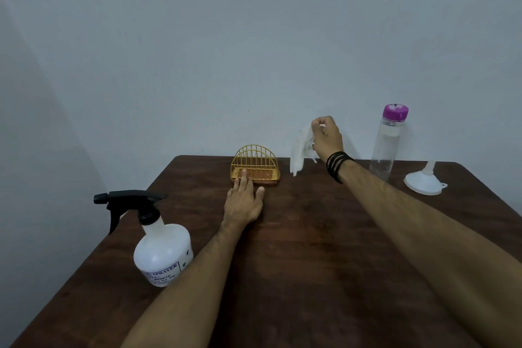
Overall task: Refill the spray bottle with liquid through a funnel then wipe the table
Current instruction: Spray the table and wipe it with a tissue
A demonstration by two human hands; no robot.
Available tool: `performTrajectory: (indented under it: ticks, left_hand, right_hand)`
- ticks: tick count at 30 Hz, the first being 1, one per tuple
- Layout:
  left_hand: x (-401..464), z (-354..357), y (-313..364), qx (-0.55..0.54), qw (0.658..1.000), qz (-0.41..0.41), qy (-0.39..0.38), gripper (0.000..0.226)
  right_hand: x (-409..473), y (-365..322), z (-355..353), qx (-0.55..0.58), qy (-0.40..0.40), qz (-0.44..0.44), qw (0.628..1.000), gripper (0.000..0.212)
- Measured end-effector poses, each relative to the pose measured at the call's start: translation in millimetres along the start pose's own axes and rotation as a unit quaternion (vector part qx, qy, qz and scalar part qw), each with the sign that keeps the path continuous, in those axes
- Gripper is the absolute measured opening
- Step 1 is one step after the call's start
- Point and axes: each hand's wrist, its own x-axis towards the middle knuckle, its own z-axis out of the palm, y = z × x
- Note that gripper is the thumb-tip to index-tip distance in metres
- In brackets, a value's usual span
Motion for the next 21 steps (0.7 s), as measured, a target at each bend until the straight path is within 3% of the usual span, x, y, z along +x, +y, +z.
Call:
performTrajectory:
  ticks: [7, 9, 12, 15, 17, 19, 21]
  left_hand:
    - [2, 4, -1, -0.005, 1.000, -0.016, 0.019, 0.071]
    - [-2, 2, 0, -0.078, 0.994, -0.027, 0.065, 0.069]
    - [-20, -6, 7, -0.244, 0.955, -0.012, 0.167, 0.051]
    - [-36, -19, 30, -0.423, 0.901, 0.032, 0.089, 0.033]
    - [-45, -27, 46, -0.495, 0.867, 0.050, 0.019, 0.047]
    - [-51, -31, 57, -0.494, 0.868, 0.052, -0.007, 0.059]
    - [-56, -33, 59, -0.469, 0.882, 0.047, 0.002, 0.043]
  right_hand:
    - [-22, -3, -5, -0.063, -0.064, -0.012, 0.996, 0.014]
    - [-29, -6, -10, -0.081, -0.072, -0.021, 0.994, 0.012]
    - [-38, -14, -14, -0.099, -0.065, -0.027, 0.993, 0.015]
    - [-45, -23, -14, -0.109, -0.063, -0.012, 0.992, 0.014]
    - [-53, -28, -12, -0.110, -0.069, -0.002, 0.992, 0.014]
    - [-60, -33, -10, -0.105, -0.079, 0.013, 0.991, 0.014]
    - [-64, -35, -9, -0.085, -0.091, 0.042, 0.991, 0.012]
